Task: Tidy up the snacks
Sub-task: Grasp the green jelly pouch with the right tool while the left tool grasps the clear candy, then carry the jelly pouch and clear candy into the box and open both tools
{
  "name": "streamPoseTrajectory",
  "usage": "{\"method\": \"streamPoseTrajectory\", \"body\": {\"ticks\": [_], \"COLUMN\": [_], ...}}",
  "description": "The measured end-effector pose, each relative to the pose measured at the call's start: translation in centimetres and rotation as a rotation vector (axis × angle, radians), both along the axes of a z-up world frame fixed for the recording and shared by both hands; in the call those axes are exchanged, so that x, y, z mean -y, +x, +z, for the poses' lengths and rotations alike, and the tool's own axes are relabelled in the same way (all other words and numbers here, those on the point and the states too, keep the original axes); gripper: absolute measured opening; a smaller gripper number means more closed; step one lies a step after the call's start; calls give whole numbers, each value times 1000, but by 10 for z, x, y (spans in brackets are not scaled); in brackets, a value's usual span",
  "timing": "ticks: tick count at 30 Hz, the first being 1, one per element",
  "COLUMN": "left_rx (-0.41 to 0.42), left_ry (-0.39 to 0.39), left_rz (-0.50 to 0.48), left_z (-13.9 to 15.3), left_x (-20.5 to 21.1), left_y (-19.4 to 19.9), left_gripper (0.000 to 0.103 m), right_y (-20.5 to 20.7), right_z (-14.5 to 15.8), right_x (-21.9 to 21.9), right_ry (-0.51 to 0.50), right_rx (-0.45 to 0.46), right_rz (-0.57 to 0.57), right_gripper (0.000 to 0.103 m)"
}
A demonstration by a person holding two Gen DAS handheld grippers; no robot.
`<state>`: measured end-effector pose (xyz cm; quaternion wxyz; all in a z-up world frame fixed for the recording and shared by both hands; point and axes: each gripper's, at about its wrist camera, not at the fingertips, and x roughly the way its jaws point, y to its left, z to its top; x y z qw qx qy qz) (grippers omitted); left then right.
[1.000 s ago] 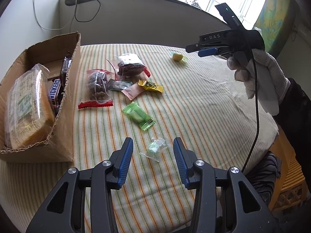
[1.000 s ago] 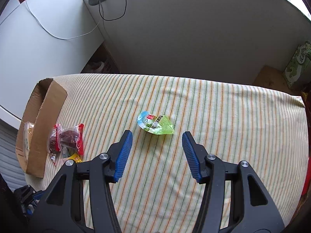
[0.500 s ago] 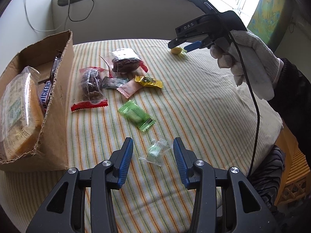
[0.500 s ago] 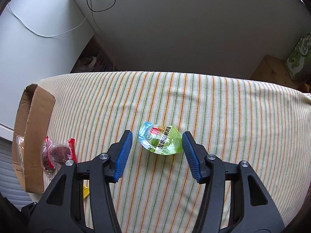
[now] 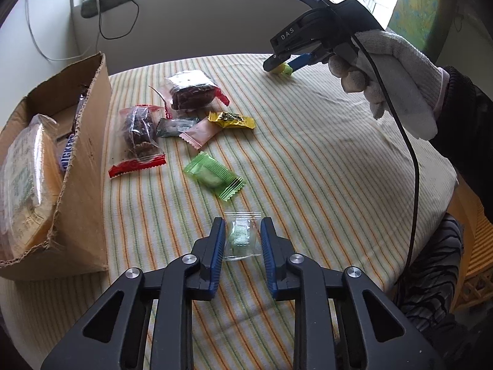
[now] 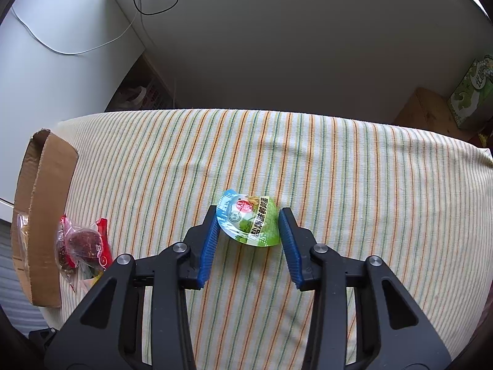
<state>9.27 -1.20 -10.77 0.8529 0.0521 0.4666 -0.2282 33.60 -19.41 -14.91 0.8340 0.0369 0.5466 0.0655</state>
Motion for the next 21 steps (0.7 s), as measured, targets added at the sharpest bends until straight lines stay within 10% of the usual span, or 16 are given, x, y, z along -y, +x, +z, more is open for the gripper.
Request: {"method": "streamPoseTrajectory", "body": {"ticks": [21], "left_rx": [52], "left_ry": [-86], "left_rz": [88], "left_z": [25], "left_x": [-34], "left_y": [2], "left_gripper": [21], "right_y": [-45], "right_z": [32], "right_x": [15], "right_ry": [52], "right_rx": [75], "right_rz": [45], "right_gripper": [36]}}
